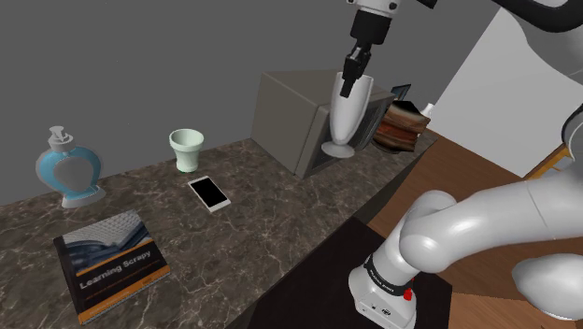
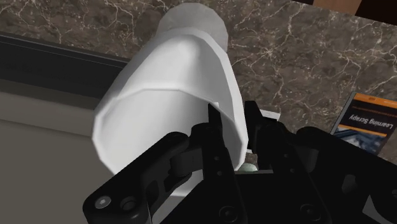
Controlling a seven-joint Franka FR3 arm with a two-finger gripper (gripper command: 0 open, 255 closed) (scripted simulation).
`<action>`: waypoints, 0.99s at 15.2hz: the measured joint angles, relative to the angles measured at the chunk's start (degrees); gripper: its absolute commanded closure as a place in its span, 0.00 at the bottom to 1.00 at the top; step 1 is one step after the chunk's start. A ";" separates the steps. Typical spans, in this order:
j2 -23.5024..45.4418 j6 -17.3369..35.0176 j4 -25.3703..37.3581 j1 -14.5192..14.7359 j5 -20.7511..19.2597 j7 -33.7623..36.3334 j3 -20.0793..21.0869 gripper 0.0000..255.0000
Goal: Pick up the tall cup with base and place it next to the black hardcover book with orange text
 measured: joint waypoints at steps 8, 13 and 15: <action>2.86 0.07 2.96 2.70 5.14 11.79 9.29 1.00; 6.83 1.24 6.22 4.14 7.35 19.08 15.04 1.00; 9.34 1.10 9.06 4.63 7.80 22.11 17.41 1.00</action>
